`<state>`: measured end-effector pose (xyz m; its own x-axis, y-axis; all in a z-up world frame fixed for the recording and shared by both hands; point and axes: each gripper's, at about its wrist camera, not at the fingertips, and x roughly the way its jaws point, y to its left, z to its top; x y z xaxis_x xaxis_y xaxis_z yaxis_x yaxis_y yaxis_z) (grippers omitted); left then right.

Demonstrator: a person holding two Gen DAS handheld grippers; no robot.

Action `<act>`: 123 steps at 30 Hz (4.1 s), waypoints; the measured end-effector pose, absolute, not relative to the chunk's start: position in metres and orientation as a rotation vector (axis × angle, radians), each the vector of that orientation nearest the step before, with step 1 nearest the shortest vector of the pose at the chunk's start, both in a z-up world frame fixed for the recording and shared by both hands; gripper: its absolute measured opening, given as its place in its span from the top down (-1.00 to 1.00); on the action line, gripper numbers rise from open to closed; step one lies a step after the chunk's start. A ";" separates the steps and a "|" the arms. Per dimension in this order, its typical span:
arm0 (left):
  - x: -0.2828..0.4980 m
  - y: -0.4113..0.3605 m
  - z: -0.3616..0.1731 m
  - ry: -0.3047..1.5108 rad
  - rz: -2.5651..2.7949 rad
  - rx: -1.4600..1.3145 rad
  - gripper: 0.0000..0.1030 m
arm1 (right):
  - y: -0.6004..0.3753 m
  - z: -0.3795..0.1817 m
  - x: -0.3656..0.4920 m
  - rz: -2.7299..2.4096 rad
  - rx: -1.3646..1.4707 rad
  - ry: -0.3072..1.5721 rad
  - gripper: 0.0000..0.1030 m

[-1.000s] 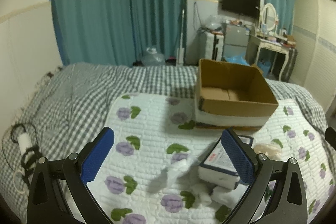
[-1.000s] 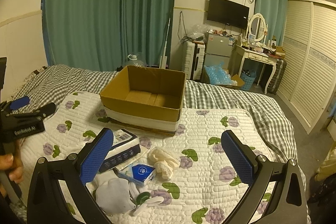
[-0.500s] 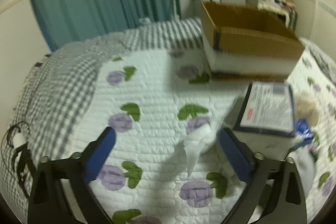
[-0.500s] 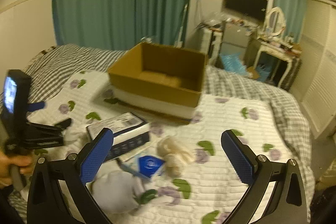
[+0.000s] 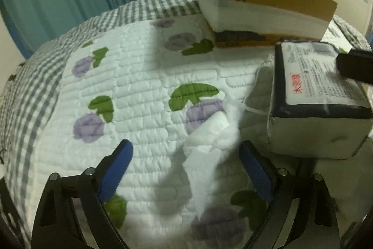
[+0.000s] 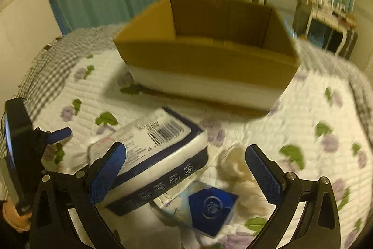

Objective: Organize soft objects
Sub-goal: 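Grasp the white tissue with the left tool while the right tool grasps the wet-wipe packet, then carry tissue and wipe packet into the cardboard box and release both, then move both tools back toward the remaining items on the quilt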

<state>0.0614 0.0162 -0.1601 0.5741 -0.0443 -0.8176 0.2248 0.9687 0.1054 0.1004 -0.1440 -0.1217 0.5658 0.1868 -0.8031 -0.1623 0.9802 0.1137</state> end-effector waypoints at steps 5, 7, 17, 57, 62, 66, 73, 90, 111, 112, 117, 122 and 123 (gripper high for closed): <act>0.059 0.011 -0.163 0.940 -0.210 0.179 -0.04 | -0.145 -0.147 0.111 0.239 0.135 0.999 -1.00; 0.052 0.007 -0.160 0.927 -0.229 0.173 0.27 | -0.144 -0.151 0.113 0.256 0.163 0.997 -0.98; 0.044 0.009 -0.144 0.891 -0.209 0.144 0.41 | -0.135 -0.134 0.103 0.355 0.214 0.951 0.07; 0.038 0.000 0.080 0.430 -0.304 -0.020 0.40 | -0.204 0.123 0.029 0.186 -0.033 0.345 0.13; 0.073 -0.014 0.087 0.413 -0.311 0.006 0.40 | -0.199 0.117 0.061 0.142 -0.093 0.316 0.12; 0.099 -0.027 0.085 0.412 -0.311 0.018 0.40 | -0.197 0.104 0.089 0.115 -0.149 0.318 0.12; 0.150 -0.047 0.048 0.503 -0.309 0.027 0.40 | -0.210 0.065 0.137 0.103 -0.170 0.379 0.11; 0.215 -0.086 -0.061 0.748 -0.259 0.151 0.34 | -0.204 -0.049 0.211 0.162 -0.248 0.609 0.06; 0.199 -0.067 -0.009 0.678 -0.186 0.073 -0.45 | -0.219 -0.006 0.180 0.120 -0.203 0.483 -0.65; 0.198 -0.065 -0.005 0.674 -0.182 0.069 -0.45 | -0.219 0.000 0.175 0.117 -0.201 0.474 -0.66; 0.175 -0.047 0.023 0.623 -0.167 0.022 -0.45 | -0.219 0.031 0.155 0.108 -0.184 0.423 -0.80; 0.148 -0.027 0.053 0.574 -0.184 -0.056 -0.46 | -0.218 0.061 0.129 0.103 -0.157 0.389 -0.86; 0.141 -0.022 0.059 0.559 -0.185 -0.075 -0.46 | -0.216 0.066 0.120 0.105 -0.150 0.381 -0.90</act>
<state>0.1409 -0.0218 0.0590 0.8318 -0.1945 -0.5199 0.1539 0.9807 -0.1207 0.1199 -0.2163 0.0665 0.9231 0.0733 -0.3775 -0.1297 0.9835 -0.1263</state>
